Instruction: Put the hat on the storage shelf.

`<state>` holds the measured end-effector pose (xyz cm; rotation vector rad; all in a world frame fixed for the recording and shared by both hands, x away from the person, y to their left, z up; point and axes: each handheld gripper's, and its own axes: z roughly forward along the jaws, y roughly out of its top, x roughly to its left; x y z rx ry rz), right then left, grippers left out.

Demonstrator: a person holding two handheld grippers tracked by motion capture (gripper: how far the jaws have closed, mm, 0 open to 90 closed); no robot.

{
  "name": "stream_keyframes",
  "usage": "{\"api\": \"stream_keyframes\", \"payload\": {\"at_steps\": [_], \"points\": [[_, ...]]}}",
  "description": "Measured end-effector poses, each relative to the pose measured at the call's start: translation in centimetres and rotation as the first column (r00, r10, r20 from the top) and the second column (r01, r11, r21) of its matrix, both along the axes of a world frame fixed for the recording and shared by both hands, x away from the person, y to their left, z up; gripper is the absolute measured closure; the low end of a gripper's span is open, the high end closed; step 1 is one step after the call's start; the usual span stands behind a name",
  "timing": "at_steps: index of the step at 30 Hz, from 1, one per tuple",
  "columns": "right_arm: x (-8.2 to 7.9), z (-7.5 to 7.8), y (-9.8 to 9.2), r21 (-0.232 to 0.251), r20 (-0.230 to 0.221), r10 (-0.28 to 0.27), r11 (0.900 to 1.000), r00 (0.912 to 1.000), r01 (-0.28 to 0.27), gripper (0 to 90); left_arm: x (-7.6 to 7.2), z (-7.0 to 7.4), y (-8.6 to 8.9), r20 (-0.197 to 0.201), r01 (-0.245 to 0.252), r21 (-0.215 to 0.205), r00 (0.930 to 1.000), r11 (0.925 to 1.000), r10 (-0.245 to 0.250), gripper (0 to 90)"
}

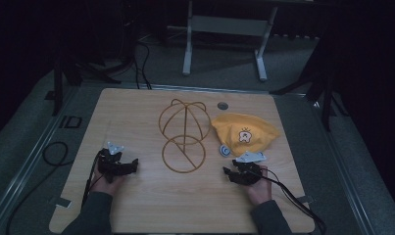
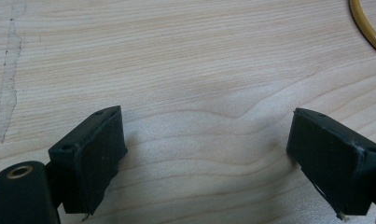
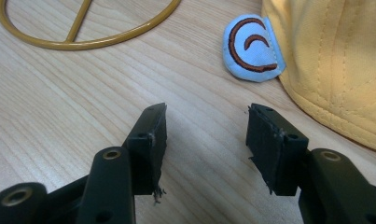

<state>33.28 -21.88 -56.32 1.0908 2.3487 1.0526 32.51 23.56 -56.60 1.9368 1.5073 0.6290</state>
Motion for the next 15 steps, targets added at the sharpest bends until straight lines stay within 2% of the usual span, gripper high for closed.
{"api": "stream_keyframes", "payload": {"at_steps": [15], "points": [[0.05, -0.06, -0.12, 0.004, 0.005, 0.005, 1.000, 1.0000, -0.005, 48.9, -0.01, 0.00, 0.00, 0.000, 0.000, 0.000, 1.0000, 1.0000, 0.000, 11.5]]}}
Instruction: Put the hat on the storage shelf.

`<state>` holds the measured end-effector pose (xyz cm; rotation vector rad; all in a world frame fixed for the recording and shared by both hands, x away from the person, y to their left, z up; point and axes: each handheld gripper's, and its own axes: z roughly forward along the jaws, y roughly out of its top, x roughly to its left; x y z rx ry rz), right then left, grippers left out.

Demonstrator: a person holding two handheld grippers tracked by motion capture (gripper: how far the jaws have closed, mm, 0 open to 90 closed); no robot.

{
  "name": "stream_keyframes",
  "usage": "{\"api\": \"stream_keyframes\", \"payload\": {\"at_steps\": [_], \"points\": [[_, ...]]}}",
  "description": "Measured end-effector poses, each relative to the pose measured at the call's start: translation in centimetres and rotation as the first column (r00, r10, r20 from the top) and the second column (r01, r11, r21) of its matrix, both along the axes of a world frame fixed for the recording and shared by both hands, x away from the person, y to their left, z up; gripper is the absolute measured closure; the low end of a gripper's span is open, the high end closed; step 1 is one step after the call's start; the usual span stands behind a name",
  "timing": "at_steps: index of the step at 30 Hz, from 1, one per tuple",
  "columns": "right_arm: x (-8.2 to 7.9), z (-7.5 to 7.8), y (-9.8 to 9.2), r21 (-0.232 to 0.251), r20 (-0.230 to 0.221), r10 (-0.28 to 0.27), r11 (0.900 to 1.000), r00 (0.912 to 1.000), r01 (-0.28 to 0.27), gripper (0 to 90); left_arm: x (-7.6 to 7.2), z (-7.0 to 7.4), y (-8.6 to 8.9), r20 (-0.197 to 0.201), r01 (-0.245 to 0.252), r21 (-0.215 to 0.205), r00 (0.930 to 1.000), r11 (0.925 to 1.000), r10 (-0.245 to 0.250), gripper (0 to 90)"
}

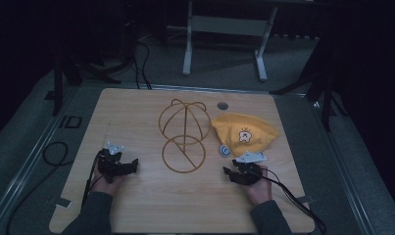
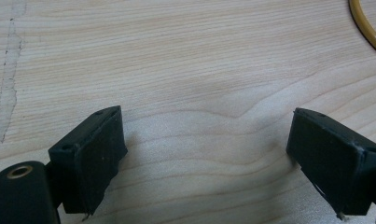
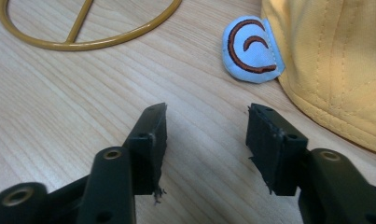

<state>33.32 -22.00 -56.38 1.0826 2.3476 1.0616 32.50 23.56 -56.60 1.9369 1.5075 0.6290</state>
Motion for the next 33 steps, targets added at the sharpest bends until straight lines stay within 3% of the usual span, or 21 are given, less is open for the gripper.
{"api": "stream_keyframes", "payload": {"at_steps": [3, 6, 9, 12, 15, 19, 23, 27, 29, 31, 33], "points": [[0.4, 0.4, -0.4, -0.020, -0.024, 0.010, 1.000, 0.9997, -0.010, 61.7, 0.0, 0.0, 0.0, 0.000, 0.000, 0.000, 1.0000, 1.0000, 0.000, 11.5], [0.6, 0.7, -0.6, -0.042, -0.037, 0.009, 0.999, 0.9993, -0.011, 66.9, 0.0, 0.0, 0.0, 0.000, 0.000, 0.000, 1.0000, 1.0000, 0.000, 11.5], [0.6, 1.1, -0.9, -0.114, -0.028, 0.020, 0.993, 0.9994, -0.023, 73.0, 0.0, 0.0, 0.0, 0.000, 0.000, 0.000, 1.0000, 1.0000, 0.000, 11.5], [0.7, 1.5, -1.6, -0.179, -0.017, 0.001, 0.984, 0.9999, -0.004, 79.6, 0.0, 0.0, 0.0, 0.000, 0.000, 0.000, 1.0000, 1.0000, 0.000, 11.5], [0.7, 1.9, -2.7, -0.210, -0.016, -0.023, 0.977, 0.9996, 0.020, 90.0, 0.0, 0.0, 0.0, 0.000, 0.000, 0.000, 1.0000, 1.0000, 0.000, 11.5], [1.1, 2.5, -4.8, -0.240, -0.005, -0.087, 0.967, 0.9962, 0.084, 90.0, 0.0, 0.0, 0.0, 0.000, 0.000, 0.000, 1.0000, 1.0000, 0.000, 11.5], [1.9, 2.9, -7.1, -0.232, 0.009, -0.187, 0.955, 0.9823, 0.184, 90.0, 0.0, 0.0, 0.0, 0.002, -0.001, -0.001, 1.0000, 1.0000, 0.001, 11.5], [2.9, 2.6, -9.2, -0.228, 0.013, -0.288, 0.932, 0.9576, 0.283, 90.0, 0.0, 0.0, 0.0, 0.002, -0.001, -0.001, 1.0000, 1.0000, 0.001, 11.5], [3.4, 2.4, -9.8, -0.218, 0.002, -0.312, 0.927, 0.9502, 0.305, 90.0, 0.0, 0.0, 0.0, 0.001, -0.001, -0.002, 1.0000, 1.0000, 0.001, 11.5], [3.9, 2.0, -10.1, -0.227, -0.004, -0.329, 0.920, 0.9444, 0.319, 90.0, 0.0, 0.0, 0.0, 0.002, -0.001, -0.002, 1.0000, 1.0000, 0.001, 11.5], [4.1, 1.8, -10.1, -0.223, -0.013, -0.316, 0.926, 0.9488, 0.305, 90.0, 0.0, 0.0, 0.0, 0.002, -0.001, -0.002, 1.0000, 1.0000, 0.001, 11.5]]}}
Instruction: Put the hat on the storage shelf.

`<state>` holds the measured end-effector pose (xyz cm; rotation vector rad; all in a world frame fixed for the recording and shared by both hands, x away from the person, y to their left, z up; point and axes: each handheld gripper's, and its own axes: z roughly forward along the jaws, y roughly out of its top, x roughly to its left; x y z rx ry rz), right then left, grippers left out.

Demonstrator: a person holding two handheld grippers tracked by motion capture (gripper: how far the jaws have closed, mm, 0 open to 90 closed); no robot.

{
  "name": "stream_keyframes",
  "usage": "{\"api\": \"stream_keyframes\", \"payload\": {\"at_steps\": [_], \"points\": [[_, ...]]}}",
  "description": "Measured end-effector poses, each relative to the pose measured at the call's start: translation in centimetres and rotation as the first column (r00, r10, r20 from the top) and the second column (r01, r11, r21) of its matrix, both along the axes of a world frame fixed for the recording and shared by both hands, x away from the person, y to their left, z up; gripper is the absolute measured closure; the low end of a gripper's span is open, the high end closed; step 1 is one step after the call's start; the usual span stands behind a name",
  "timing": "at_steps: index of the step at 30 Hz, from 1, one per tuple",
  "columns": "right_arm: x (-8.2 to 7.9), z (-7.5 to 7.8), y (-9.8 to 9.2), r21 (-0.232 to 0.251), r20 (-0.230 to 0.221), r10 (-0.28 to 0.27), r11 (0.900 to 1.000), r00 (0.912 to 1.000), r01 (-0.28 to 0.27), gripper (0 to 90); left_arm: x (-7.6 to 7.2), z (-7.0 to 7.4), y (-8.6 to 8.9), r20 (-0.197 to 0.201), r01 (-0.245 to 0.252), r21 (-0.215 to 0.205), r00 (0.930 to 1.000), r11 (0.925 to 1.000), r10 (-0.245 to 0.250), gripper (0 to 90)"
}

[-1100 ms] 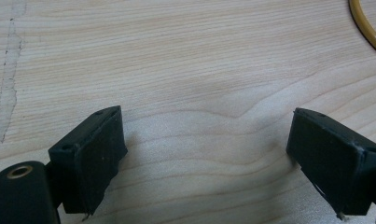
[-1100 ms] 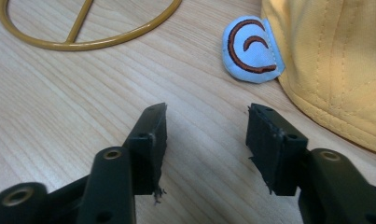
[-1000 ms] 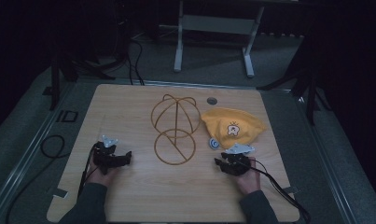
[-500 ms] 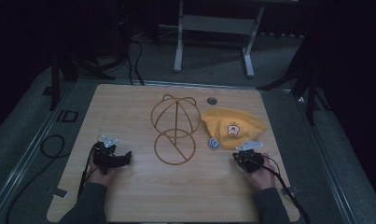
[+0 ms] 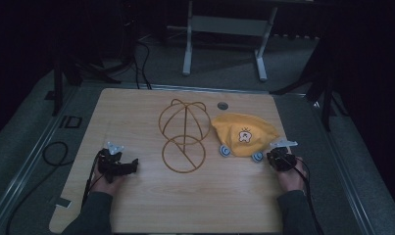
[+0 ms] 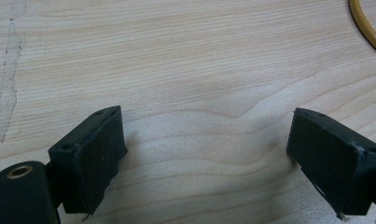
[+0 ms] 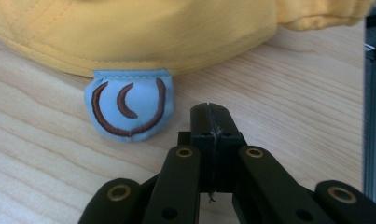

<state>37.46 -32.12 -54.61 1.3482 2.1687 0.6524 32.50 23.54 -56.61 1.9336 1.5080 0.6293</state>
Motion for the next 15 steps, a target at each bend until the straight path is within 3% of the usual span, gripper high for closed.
{"api": "stream_keyframes", "payload": {"at_steps": [6, 9, 14, 15], "points": [[-0.6, 0.0, 1.6, -0.001, -0.001, 0.113, 0.994, 0.9936, -0.113, 88.9, 0.0, 0.0, 0.0, 0.000, 0.001, 0.000, 1.0000, 1.0000, -0.001, 11.5], [-1.4, 0.1, 2.8, 0.019, 0.016, 0.214, 0.977, 0.9768, -0.214, 85.1, 0.0, 0.0, 0.0, 0.000, 0.001, 0.000, 1.0000, 1.0000, -0.001, 11.5], [-2.1, 0.5, 4.4, 0.040, 0.049, 0.322, 0.945, 0.9454, -0.324, 76.0, 0.0, 0.0, 0.0, 0.000, 0.001, 0.000, 1.0000, 1.0000, -0.001, 11.5], [-2.1, 0.6, 4.6, 0.043, 0.056, 0.329, 0.942, 0.9425, -0.332, 73.4, 0.0, 0.0, 0.0, 0.000, 0.000, 0.000, 1.0000, 1.0000, 0.000, 11.5]]}}
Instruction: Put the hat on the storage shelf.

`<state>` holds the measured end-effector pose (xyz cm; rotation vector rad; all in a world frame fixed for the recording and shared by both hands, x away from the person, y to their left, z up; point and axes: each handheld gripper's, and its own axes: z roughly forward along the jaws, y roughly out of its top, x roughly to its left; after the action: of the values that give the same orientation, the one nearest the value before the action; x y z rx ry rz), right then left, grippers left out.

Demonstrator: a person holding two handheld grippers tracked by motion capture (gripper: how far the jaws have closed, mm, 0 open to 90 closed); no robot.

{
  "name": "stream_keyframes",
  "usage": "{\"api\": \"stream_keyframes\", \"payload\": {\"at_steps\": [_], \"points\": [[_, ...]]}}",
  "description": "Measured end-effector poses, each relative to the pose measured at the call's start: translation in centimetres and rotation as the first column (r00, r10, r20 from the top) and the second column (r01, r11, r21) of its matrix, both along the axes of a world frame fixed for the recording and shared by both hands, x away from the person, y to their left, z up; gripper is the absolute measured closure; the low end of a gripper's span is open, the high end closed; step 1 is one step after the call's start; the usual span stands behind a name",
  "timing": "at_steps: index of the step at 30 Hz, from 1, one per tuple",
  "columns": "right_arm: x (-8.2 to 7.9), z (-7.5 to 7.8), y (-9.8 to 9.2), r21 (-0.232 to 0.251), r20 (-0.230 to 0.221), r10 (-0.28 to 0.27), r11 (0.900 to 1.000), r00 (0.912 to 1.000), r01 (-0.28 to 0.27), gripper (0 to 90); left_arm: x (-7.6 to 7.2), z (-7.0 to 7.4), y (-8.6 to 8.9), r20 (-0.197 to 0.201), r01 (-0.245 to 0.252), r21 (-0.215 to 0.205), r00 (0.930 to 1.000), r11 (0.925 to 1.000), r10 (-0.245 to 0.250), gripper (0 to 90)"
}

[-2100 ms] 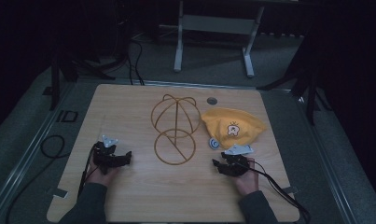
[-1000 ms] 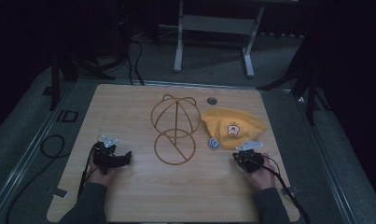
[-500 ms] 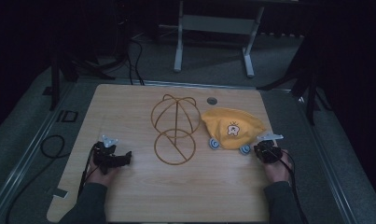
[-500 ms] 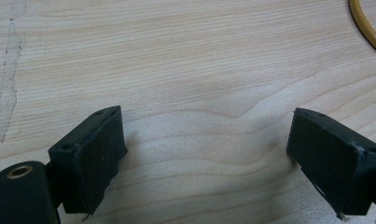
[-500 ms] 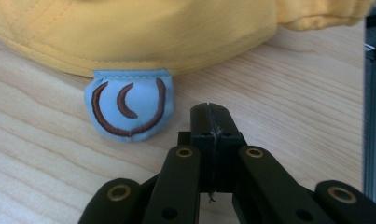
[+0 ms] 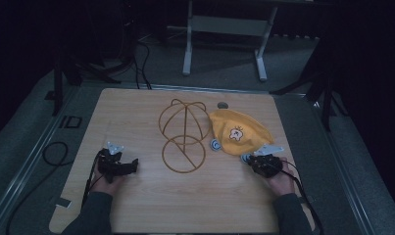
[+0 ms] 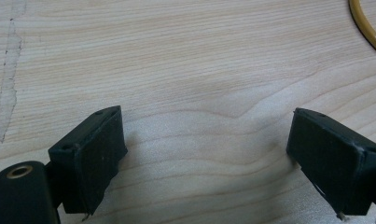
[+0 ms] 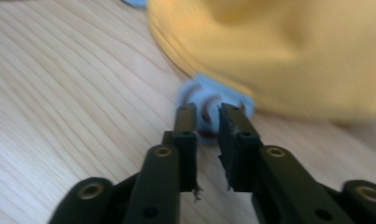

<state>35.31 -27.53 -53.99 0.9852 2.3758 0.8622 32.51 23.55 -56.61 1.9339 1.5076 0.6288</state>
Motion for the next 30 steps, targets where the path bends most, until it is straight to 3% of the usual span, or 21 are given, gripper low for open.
{"api": "stream_keyframes", "payload": {"at_steps": [3, 6, 10, 16, 21, 30], "points": [[0.4, 0.1, 0.5, 0.004, 0.001, 0.012, 1.000, 0.9999, -0.012, 67.4, 0.0, 0.0, 0.0, 0.000, 0.000, 0.000, 1.0000, 1.0000, 0.000, 11.5], [1.1, -0.4, 0.7, -0.019, -0.030, 0.002, 1.000, 0.9995, -0.003, 64.0, 0.0, 0.0, 0.0, 0.000, 0.000, 0.000, 1.0000, 1.0000, 0.000, 11.5], [1.4, -0.7, 1.0, -0.004, -0.056, 0.004, 1.000, 0.9984, -0.004, 60.3, 0.0, 0.0, 0.0, 0.000, 0.000, 0.000, 1.0000, 1.0000, 0.000, 11.5], [2.0, -0.3, 1.8, -0.084, -0.046, -0.001, 0.996, 0.9989, -0.003, 82.5, 0.0, 0.0, 0.0, 0.000, 0.000, 0.000, 1.0000, 1.0000, 0.000, 11.5], [1.9, 0.3, 3.0, -0.105, -0.022, 0.027, 0.994, 0.9994, -0.029, 84.8, 0.0, 0.0, 0.0, 0.000, 0.000, 0.000, 1.0000, 1.0000, 0.000, 11.5], [2.1, 2.0, 4.4, -0.054, 0.001, 0.058, 0.997, 0.9983, -0.058, 85.1, 0.0, 0.0, 0.0, 0.000, 0.000, 0.000, 1.0000, 1.0000, 0.000, 11.5]]}}
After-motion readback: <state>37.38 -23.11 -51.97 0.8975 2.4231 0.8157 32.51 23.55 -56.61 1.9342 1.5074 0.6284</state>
